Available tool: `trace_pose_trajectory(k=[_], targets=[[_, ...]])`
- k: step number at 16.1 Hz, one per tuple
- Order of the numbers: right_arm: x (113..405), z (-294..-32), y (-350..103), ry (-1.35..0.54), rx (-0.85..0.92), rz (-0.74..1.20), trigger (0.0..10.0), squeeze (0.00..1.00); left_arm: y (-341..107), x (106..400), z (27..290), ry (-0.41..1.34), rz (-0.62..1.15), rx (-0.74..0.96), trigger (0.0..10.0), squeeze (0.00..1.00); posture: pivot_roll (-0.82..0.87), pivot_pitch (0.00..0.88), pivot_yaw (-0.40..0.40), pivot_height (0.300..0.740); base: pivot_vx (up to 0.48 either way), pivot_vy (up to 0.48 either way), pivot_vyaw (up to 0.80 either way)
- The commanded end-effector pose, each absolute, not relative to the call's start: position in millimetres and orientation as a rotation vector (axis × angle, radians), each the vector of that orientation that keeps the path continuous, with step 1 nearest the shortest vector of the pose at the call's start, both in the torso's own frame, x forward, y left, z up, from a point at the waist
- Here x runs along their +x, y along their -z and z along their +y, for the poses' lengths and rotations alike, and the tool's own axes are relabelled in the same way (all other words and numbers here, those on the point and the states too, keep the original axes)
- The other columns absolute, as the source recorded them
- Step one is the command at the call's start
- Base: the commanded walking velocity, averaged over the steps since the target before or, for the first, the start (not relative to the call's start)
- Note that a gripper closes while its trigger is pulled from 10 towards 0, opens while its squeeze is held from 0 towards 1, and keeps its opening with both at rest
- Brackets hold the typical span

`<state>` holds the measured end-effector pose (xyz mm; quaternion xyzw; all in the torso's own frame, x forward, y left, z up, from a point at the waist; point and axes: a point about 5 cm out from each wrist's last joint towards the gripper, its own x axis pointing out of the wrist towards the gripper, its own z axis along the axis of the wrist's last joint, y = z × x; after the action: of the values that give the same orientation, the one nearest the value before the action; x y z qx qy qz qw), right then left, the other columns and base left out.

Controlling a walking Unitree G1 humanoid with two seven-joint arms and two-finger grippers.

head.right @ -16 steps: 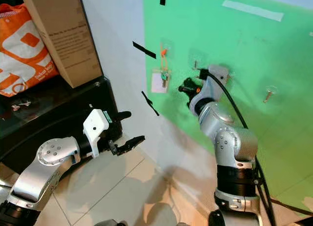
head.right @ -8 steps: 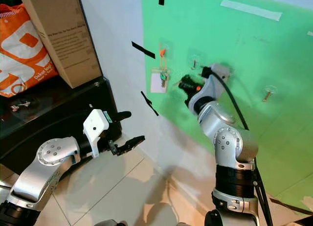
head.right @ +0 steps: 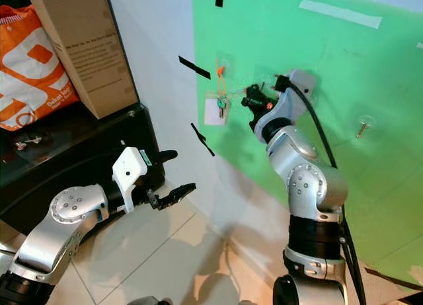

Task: Hang keys on a hook

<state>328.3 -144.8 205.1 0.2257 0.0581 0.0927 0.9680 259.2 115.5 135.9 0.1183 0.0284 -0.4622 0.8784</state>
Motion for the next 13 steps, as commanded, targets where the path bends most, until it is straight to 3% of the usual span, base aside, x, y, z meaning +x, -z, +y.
trace_pose_trajectory(k=[1,13], targets=[[332.0,-144.3,-208.2,-0.177,0.489,0.122,10.0,0.00,-139.7,259.9,117.4,0.958,0.050,0.264,10.0,0.00,-0.04,0.000,0.060,0.740,0.000,0.000,0.00],[321.8,-147.8,-194.2,-0.197,0.467,0.196,10.0,0.00,-140.3,261.2,116.1,0.965,0.046,0.272,10.0,0.00,-0.04,0.000,0.068,0.740,0.000,0.000,0.00]])
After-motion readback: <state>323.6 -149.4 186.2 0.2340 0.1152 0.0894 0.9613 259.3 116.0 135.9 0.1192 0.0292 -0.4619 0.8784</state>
